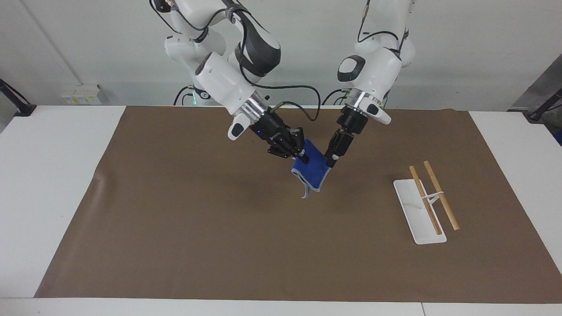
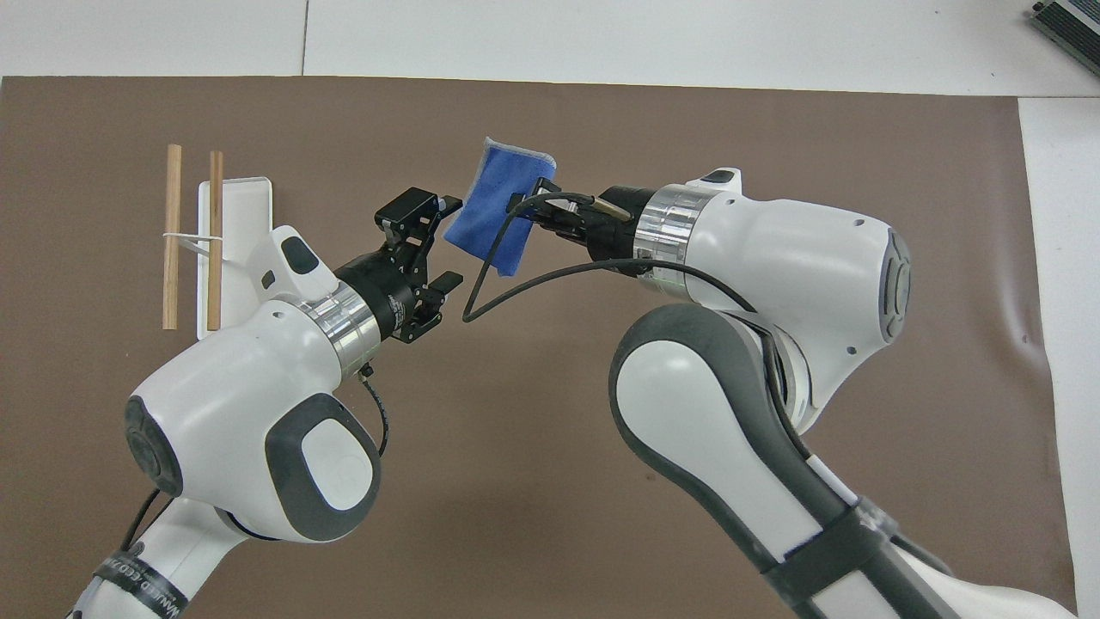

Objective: Right arm passes towel to left arm to hang
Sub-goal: 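Close the left gripper on the towel while the right gripper releases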

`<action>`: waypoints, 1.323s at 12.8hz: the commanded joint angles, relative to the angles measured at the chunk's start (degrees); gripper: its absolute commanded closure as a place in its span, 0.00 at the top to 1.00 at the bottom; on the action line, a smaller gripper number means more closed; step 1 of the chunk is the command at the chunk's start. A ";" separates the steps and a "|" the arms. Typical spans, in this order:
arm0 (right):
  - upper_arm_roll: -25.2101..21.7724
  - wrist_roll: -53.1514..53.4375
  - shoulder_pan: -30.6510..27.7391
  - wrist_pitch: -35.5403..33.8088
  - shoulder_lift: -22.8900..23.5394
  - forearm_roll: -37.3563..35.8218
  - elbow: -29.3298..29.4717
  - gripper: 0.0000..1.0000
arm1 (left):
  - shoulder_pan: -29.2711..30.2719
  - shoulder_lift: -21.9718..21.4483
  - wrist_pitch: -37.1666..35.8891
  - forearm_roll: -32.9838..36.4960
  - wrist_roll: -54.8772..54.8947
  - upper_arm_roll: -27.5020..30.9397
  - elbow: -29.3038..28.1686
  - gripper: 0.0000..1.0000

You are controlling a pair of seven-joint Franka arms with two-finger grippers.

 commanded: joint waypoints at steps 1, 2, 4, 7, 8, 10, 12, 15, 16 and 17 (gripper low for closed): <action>0.28 0.12 -0.61 0.39 -1.02 1.66 -0.60 0.00 | -1.44 2.06 2.02 -2.33 -0.24 0.72 2.74 1.00; 0.27 0.12 -0.61 0.39 -1.02 1.66 -0.60 0.00 | -1.88 2.06 2.81 -2.33 -0.24 0.45 2.91 1.00; 0.27 0.12 -0.61 0.48 -1.11 1.66 -0.60 0.00 | -2.06 2.93 5.00 -3.03 -0.24 0.28 4.22 1.00; 0.27 0.12 -0.61 0.48 -1.11 1.66 -0.60 0.00 | -2.06 3.38 5.10 -3.12 -0.24 0.27 5.46 0.99; 0.27 0.12 -0.61 0.48 -1.11 1.66 -0.60 0.00 | -2.06 3.38 5.10 -3.12 -0.24 0.27 5.55 0.97; 0.19 0.12 -0.61 0.56 -1.11 1.66 -0.60 0.00 | -2.06 3.38 4.75 -3.21 -0.15 0.27 5.20 0.81; 0.19 0.04 -0.61 0.65 -1.11 1.66 -0.60 0.00 | -2.06 3.29 4.13 -3.38 0.11 0.27 4.85 0.66; 0.10 0.04 -0.61 0.65 -1.11 1.57 -0.60 0.00 | -1.97 3.12 3.96 -3.39 0.64 0.27 4.41 0.51; 0.10 0.04 -0.61 0.65 -1.11 1.66 -0.60 0.00 | -1.97 3.12 3.17 -3.47 0.90 0.36 4.41 0.47; 0.10 0.04 -0.61 0.65 -1.11 1.57 -0.60 0.00 | -1.80 3.03 2.03 -3.39 0.90 0.36 4.32 0.43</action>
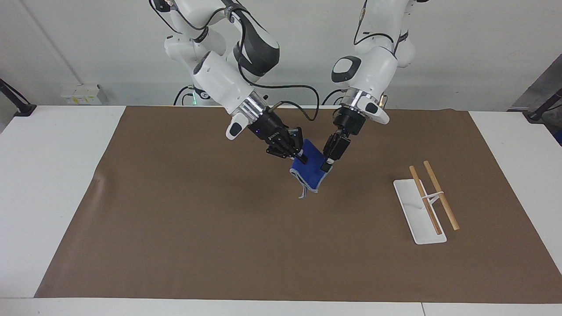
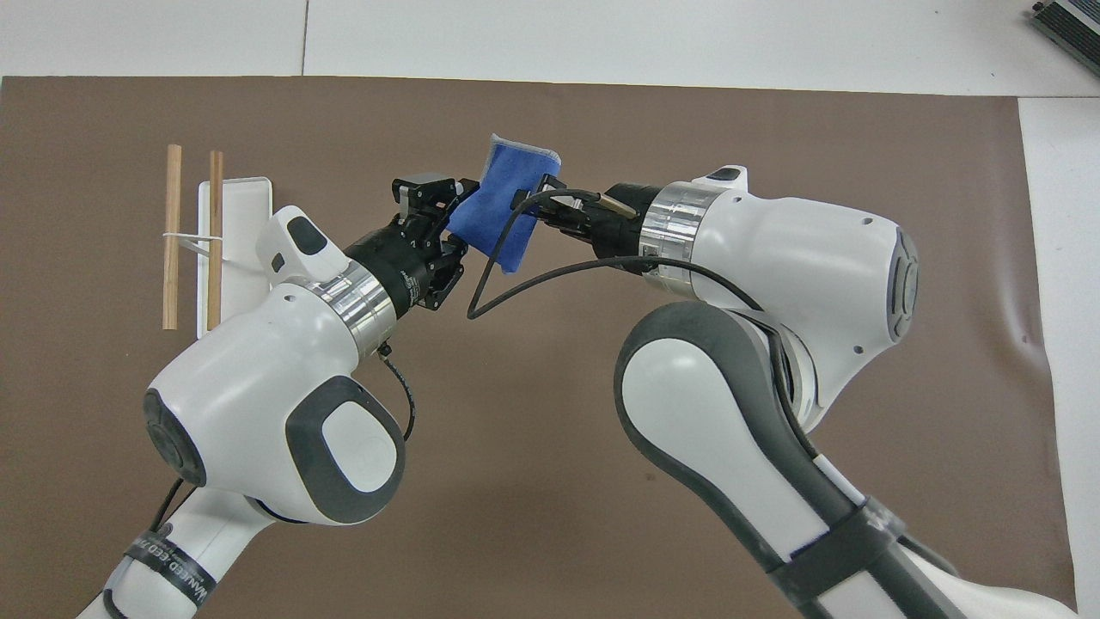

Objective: Right arm passes towel to left arm to hang
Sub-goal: 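Close the left gripper on the towel while the right gripper releases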

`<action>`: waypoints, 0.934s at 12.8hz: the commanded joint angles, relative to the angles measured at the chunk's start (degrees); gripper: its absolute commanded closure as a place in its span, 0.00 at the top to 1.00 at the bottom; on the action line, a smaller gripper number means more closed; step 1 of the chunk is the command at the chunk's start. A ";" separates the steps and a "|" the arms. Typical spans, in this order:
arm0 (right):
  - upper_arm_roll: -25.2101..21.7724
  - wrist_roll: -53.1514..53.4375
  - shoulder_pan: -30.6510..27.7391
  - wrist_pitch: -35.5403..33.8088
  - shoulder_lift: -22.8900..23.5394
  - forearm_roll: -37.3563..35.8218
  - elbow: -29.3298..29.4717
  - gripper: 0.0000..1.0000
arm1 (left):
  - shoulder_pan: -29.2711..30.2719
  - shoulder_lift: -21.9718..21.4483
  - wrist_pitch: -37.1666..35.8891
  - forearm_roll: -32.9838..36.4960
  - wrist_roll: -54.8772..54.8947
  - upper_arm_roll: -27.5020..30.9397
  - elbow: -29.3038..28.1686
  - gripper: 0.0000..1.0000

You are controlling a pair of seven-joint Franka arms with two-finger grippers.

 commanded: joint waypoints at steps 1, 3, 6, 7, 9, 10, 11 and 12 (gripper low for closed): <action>0.27 0.03 -0.38 0.65 -0.92 1.57 -0.60 0.00 | -0.62 -0.29 -2.15 -1.55 1.99 0.71 -0.52 0.34; 0.36 0.03 -0.38 0.65 -0.92 1.66 -0.69 0.00 | -0.36 -0.47 -2.24 -1.64 4.36 0.71 -1.40 0.00; 0.27 0.03 -0.38 0.65 -0.92 1.57 -0.69 0.00 | 0.08 -0.21 -2.68 -1.64 5.34 0.88 -1.66 0.00; 0.27 0.03 -0.38 0.57 -0.92 1.57 -0.69 0.00 | 0.52 -0.03 -2.68 -1.64 5.43 0.88 -1.66 0.00; 0.18 -0.49 -0.38 0.48 -1.01 1.31 -0.77 0.91 | 1.66 0.67 -2.95 -1.64 5.34 0.88 -1.66 0.00; 0.09 -0.75 -0.38 0.48 -1.44 0.70 -0.95 1.00 | 2.02 0.93 -2.95 -1.64 5.34 0.88 -1.75 0.00; -0.08 -1.37 -0.47 0.48 -1.80 0.08 -1.73 1.00 | 2.80 1.02 -2.86 -1.56 5.43 0.97 -2.10 0.00; -0.08 -2.50 -0.99 0.39 -2.67 -0.36 -2.79 1.00 | 3.85 0.94 -2.86 -1.55 6.12 0.97 -2.54 0.00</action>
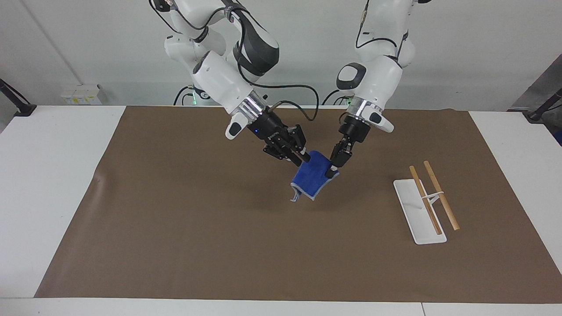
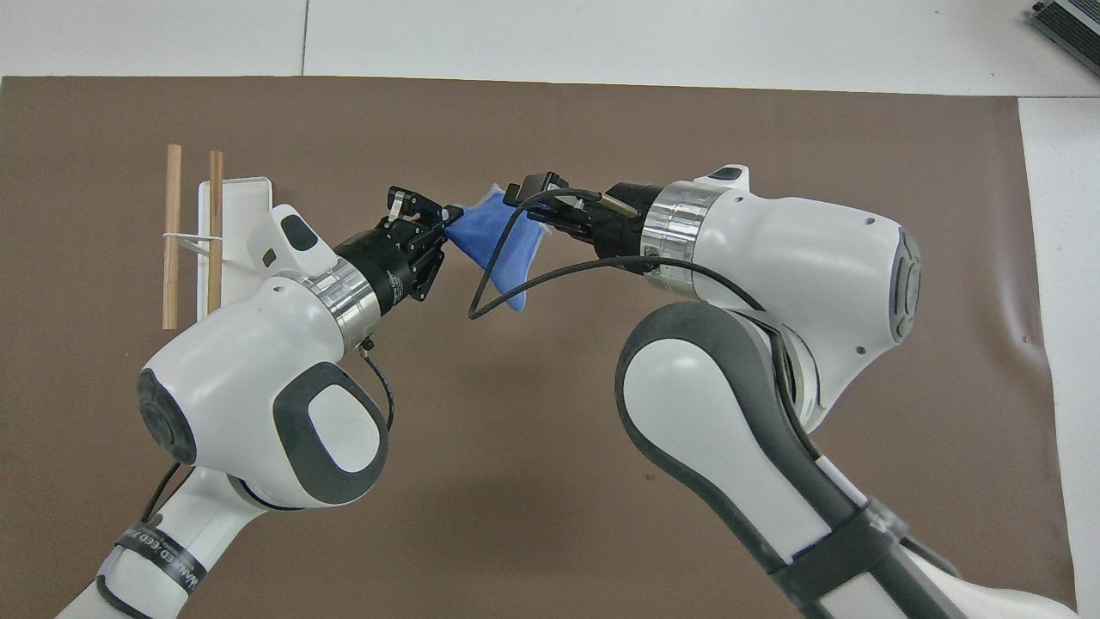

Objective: Right arm passes towel to left arm to hang
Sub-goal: 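Carry the towel over the rack with the left gripper while the right withdraws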

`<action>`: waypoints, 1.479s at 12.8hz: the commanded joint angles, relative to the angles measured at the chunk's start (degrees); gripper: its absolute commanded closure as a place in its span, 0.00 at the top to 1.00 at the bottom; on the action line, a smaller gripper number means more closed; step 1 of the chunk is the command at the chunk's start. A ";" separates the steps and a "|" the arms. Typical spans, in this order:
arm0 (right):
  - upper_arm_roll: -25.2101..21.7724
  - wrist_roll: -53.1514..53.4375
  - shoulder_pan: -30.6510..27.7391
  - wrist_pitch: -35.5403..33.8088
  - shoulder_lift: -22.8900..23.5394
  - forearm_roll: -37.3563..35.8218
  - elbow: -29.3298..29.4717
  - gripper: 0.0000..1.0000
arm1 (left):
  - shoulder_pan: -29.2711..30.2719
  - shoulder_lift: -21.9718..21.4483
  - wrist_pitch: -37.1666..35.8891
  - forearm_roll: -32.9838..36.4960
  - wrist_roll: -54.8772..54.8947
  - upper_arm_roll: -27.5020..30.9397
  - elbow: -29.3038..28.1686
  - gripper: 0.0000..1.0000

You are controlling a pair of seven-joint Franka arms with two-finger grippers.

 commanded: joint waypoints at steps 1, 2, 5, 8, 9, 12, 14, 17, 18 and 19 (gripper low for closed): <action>-0.02 -2.04 -1.19 0.30 -3.65 -0.39 -4.34 1.00 | 3.01 -0.14 -0.82 -1.50 4.30 -0.16 -0.92 0.00; -0.02 -1.95 -1.80 0.21 -5.32 -0.31 -6.28 1.00 | 5.20 -0.14 -0.82 -1.50 5.36 -0.16 -0.92 0.00; -0.02 -1.95 -6.00 -5.64 -10.32 -0.39 -11.21 1.00 | 11.97 -0.31 -1.17 -1.50 7.56 -0.07 -2.41 0.00; -0.10 -1.95 -11.98 -19.26 -13.58 -7.47 -10.87 1.00 | 20.05 -0.23 -1.35 -1.50 10.82 -0.07 -2.68 0.00; -0.10 -2.04 -13.74 -22.86 -14.72 -12.47 -10.78 1.00 | 22.25 -0.22 -1.35 -1.50 12.21 -0.07 -2.85 0.00; -0.28 -2.22 -16.12 -28.07 -16.32 -25.14 -9.73 1.00 | 29.98 -0.31 -3.09 -1.50 21.43 0.01 -3.12 0.00; -0.28 -2.13 -17.70 -33.42 -16.14 -30.25 -6.84 1.00 | 34.04 -0.23 -3.81 -1.41 26.71 0.01 -2.42 0.00; -0.28 -2.22 -19.90 -37.83 -16.14 -35.27 -4.28 1.00 | 37.21 -0.05 -3.63 -1.23 29.10 0.10 -1.89 0.00; -0.28 -2.22 -20.43 -38.97 -15.97 -35.81 -3.32 1.00 | 38.17 -0.05 -3.55 -1.23 29.97 0.10 -1.97 0.00; -0.28 -2.13 -20.61 -39.25 -15.88 -36.60 -3.22 1.00 | 38.27 -0.05 -3.55 -1.23 30.07 0.10 -2.32 0.00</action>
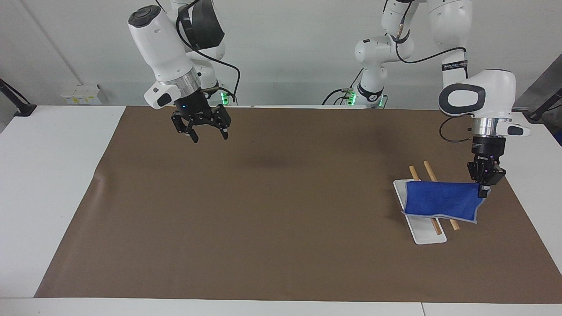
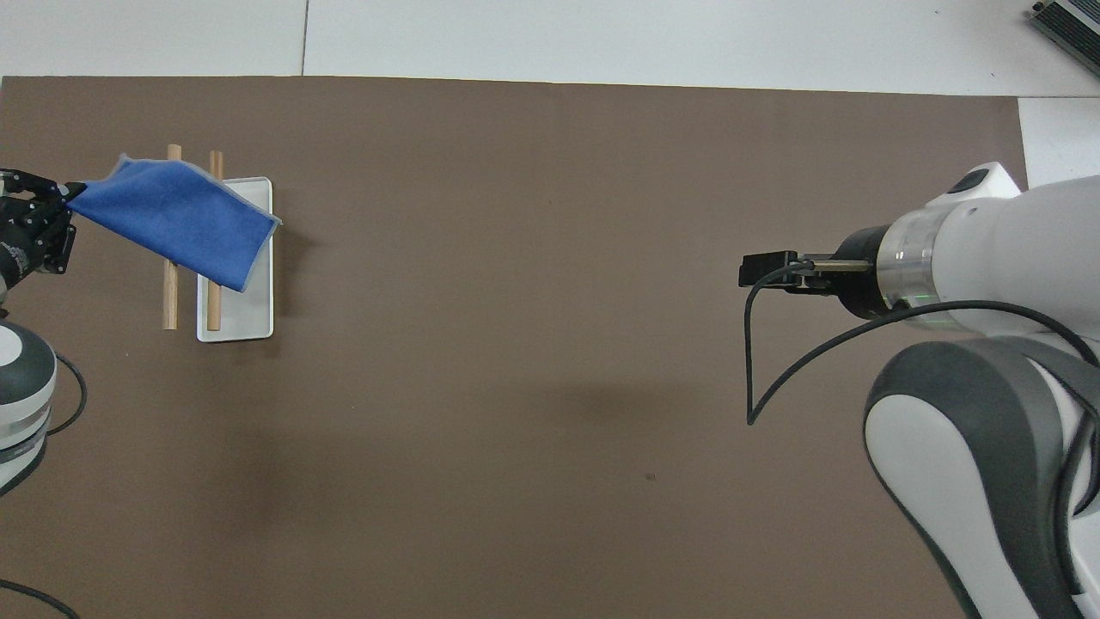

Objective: Right arm passes towel to left arm to hang
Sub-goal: 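Carry the towel over the rack with the left gripper while the right withdraws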

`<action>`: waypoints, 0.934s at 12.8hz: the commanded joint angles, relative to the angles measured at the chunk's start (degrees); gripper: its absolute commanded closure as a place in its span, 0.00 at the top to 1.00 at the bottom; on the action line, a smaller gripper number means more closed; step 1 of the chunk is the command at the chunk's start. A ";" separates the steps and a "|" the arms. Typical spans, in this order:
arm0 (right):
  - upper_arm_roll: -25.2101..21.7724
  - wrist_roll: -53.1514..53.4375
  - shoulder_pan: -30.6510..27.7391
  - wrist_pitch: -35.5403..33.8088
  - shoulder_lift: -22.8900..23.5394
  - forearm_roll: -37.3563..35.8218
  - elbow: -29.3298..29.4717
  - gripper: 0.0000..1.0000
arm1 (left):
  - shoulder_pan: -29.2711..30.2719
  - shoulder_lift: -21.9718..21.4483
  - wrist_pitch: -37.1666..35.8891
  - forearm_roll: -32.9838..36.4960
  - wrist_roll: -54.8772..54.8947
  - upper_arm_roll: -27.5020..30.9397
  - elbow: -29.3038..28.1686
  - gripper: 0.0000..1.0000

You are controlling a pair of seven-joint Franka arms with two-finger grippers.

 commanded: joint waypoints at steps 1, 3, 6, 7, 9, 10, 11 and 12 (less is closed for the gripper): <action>0.34 -0.82 -1.31 -2.10 0.07 -3.53 1.46 1.00 | 1.27 -0.41 -0.60 -1.12 2.07 -0.53 -0.58 0.00; 0.25 -0.82 -1.31 -3.58 0.16 -6.52 3.03 1.00 | 1.27 -0.76 -0.33 -1.12 2.16 -0.44 -2.95 0.00; -0.36 -0.82 -2.10 -6.05 0.51 -7.84 5.67 1.00 | 1.19 -1.38 -0.33 -1.12 2.16 -0.53 -5.41 0.00; -0.88 -0.82 -1.76 -7.36 0.51 -8.46 6.90 1.00 | 1.10 -1.55 -0.33 -1.12 2.16 -0.53 -6.38 0.00; -4.03 -0.82 0.86 -10.61 1.56 -11.44 9.71 1.00 | 1.19 -1.56 -0.25 -1.12 2.16 -0.53 -7.70 0.00; -7.27 -0.82 3.32 -12.02 2.26 -12.50 10.94 1.00 | 1.27 -1.56 -0.25 -1.12 2.16 -0.44 -8.14 0.00; -9.57 -0.82 5.43 -13.42 2.53 -13.47 12.17 1.00 | 1.45 -1.56 -0.25 -1.12 2.24 -0.44 -8.40 0.00; -12.20 -0.82 7.28 -15.09 2.62 -13.91 12.62 1.00 | 1.54 -1.56 0.10 -1.12 2.24 -0.44 -8.58 0.00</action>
